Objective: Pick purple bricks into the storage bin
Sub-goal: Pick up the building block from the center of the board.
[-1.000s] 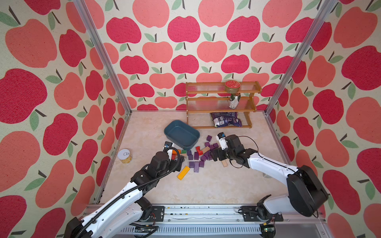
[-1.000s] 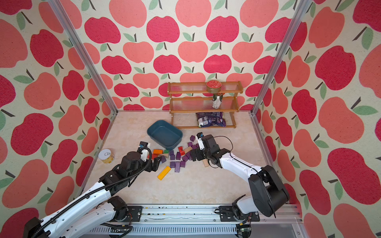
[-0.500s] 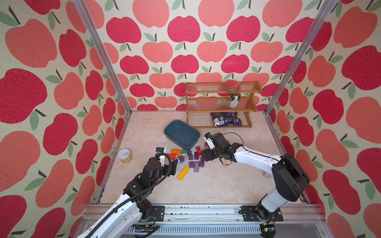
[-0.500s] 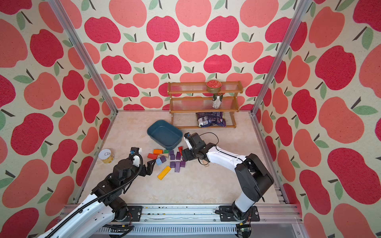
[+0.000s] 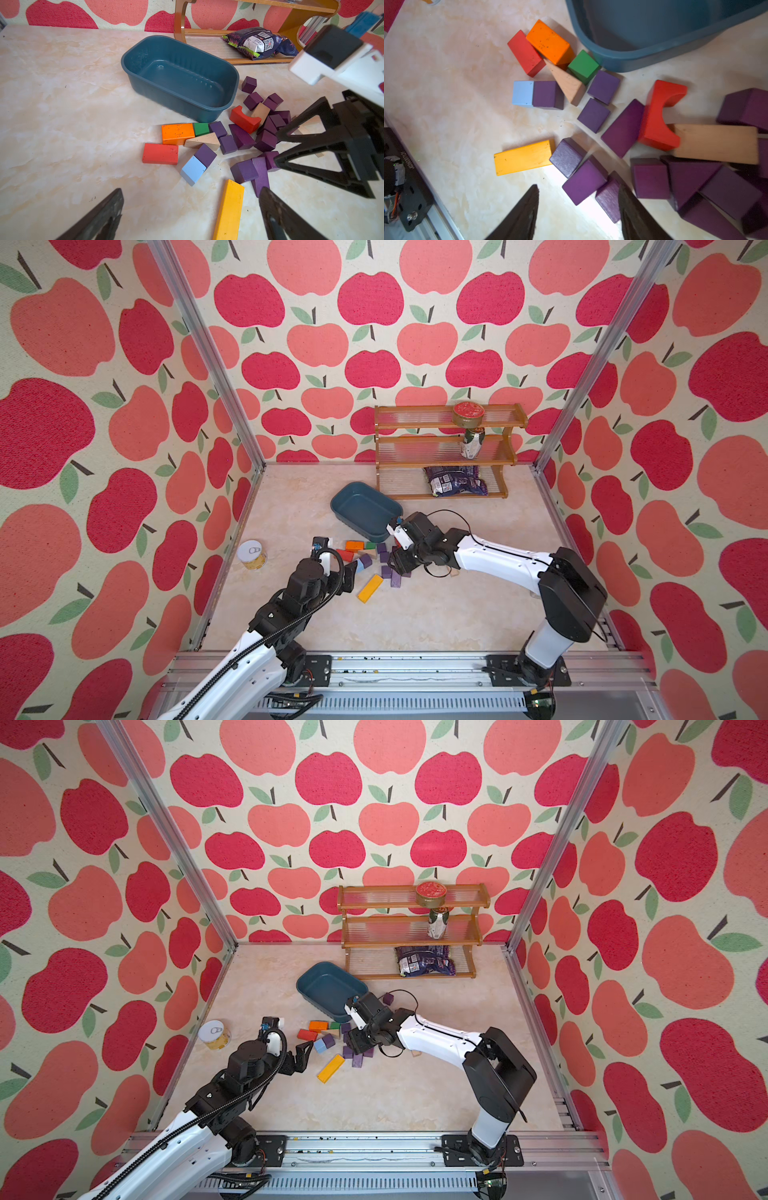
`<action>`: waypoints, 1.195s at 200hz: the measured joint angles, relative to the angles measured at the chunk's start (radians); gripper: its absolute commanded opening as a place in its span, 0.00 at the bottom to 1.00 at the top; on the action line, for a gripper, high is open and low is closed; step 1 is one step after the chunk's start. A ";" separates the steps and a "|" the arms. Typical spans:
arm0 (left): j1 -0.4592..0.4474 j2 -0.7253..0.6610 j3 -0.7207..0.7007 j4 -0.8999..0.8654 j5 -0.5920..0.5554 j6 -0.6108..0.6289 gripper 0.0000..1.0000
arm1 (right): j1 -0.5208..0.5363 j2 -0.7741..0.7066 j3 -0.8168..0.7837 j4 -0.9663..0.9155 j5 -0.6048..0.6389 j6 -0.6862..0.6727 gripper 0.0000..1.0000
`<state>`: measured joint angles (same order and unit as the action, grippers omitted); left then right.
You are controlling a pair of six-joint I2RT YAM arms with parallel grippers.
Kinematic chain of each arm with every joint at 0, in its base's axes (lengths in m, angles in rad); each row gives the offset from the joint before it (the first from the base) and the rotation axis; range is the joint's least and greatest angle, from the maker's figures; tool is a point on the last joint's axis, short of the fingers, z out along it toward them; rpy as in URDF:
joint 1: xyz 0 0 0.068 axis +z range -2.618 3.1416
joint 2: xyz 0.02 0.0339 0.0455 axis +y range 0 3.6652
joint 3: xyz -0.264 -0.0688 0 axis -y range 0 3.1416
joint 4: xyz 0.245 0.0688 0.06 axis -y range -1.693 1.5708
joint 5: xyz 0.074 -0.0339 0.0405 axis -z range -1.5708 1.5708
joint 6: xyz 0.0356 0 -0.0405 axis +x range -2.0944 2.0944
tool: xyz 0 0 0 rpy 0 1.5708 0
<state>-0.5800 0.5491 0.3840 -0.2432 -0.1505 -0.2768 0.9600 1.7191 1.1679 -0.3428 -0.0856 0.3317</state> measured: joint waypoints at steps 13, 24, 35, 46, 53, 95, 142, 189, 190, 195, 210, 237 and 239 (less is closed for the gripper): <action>0.001 -0.014 0.000 -0.006 -0.010 -0.006 0.99 | 0.023 0.031 0.020 -0.005 -0.010 0.015 0.61; 0.001 -0.024 0.000 -0.013 -0.018 -0.014 0.99 | 0.036 0.052 0.028 -0.007 -0.020 0.023 0.60; 0.001 -0.036 0.000 -0.019 -0.026 -0.019 0.99 | 0.040 0.070 0.035 -0.017 -0.024 0.030 0.57; 0.002 -0.048 0.000 -0.021 -0.032 -0.022 0.99 | 0.043 0.091 0.049 -0.035 -0.024 0.035 0.56; 0.002 -0.055 0.000 -0.023 -0.037 -0.022 0.99 | 0.045 0.103 0.060 -0.046 -0.023 0.035 0.56; 0.002 -0.101 0.000 -0.050 -0.053 -0.026 0.99 | 0.063 0.137 0.115 -0.096 -0.002 0.038 0.56; 0.004 -0.119 -0.006 -0.067 -0.053 -0.030 0.99 | 0.066 0.203 0.189 -0.139 0.017 0.064 0.53; 0.004 -0.132 -0.010 -0.069 -0.053 -0.034 0.99 | 0.066 0.240 0.243 -0.169 0.039 0.089 0.52; 0.004 -0.132 -0.010 -0.069 -0.053 -0.034 0.99 | 0.066 0.241 0.244 -0.169 0.040 0.089 0.52; 0.004 -0.132 -0.012 -0.069 -0.053 -0.037 0.99 | 0.066 0.245 0.250 -0.174 0.043 0.090 0.51; 0.004 -0.132 -0.015 -0.070 -0.052 -0.041 0.99 | 0.066 0.253 0.262 -0.183 0.052 0.094 0.50; 0.004 -0.137 -0.019 -0.072 -0.052 -0.041 0.99 | 0.066 0.255 0.266 -0.190 0.082 0.101 0.50; 0.004 -0.137 -0.019 -0.072 -0.052 -0.042 0.99 | 0.066 0.255 0.266 -0.190 0.084 0.101 0.50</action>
<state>-0.5762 0.4118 0.3653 -0.3153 -0.2028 -0.3183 1.0260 1.9743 1.4342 -0.5331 -0.0017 0.4332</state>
